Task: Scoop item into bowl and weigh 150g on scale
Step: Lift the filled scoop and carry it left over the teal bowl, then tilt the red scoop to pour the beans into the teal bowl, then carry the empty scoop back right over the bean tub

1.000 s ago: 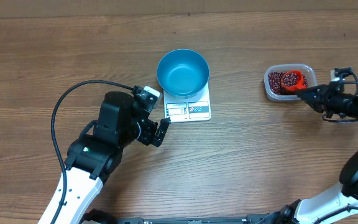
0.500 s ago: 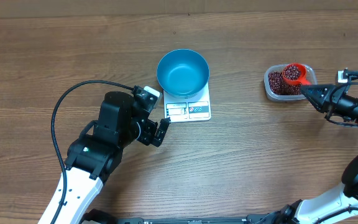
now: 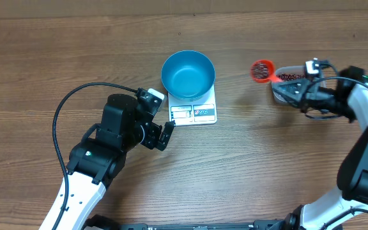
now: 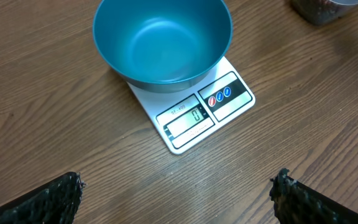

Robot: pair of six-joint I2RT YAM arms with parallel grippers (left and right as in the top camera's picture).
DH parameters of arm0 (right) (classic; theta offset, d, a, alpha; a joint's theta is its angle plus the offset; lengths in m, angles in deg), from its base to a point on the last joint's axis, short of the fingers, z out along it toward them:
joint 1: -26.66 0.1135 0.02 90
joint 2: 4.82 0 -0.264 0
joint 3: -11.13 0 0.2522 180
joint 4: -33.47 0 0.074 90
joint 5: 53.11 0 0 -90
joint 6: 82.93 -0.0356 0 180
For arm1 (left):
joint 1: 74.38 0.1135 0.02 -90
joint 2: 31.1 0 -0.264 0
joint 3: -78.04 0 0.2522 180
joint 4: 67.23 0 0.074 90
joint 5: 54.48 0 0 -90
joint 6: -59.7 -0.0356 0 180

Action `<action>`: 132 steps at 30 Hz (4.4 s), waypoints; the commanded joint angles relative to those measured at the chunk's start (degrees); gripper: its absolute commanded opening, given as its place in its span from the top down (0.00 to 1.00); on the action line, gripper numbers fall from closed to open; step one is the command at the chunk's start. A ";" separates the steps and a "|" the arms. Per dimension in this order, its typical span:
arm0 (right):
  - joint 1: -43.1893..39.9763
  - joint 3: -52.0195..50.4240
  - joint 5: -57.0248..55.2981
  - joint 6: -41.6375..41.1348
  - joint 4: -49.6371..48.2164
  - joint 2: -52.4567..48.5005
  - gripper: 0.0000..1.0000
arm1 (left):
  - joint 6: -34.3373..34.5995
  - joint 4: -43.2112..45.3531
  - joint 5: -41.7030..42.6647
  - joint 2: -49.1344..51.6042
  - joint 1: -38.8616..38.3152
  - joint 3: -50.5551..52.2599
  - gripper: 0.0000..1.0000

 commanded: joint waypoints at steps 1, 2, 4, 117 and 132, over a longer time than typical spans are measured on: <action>4.61 -0.09 3.48 0.20 -2.03 -0.17 0.96 | -1.07 0.02 0.85 -1.07 0.22 0.22 0.01; 6.29 -0.09 3.91 0.20 -3.10 -0.17 0.96 | -1.07 0.02 0.85 -1.07 0.22 0.22 0.00; 9.05 -0.07 4.48 -0.61 -5.31 -0.17 0.96 | -1.07 0.02 0.85 -1.07 0.22 0.22 0.01; 5.03 0.04 -63.54 5.68 -22.60 17.09 0.96 | -1.07 0.02 0.83 -0.98 0.22 0.22 0.01; 1.70 -0.11 -63.52 2.27 -17.57 16.87 0.96 | -1.09 0.02 0.83 -0.98 0.22 0.22 0.00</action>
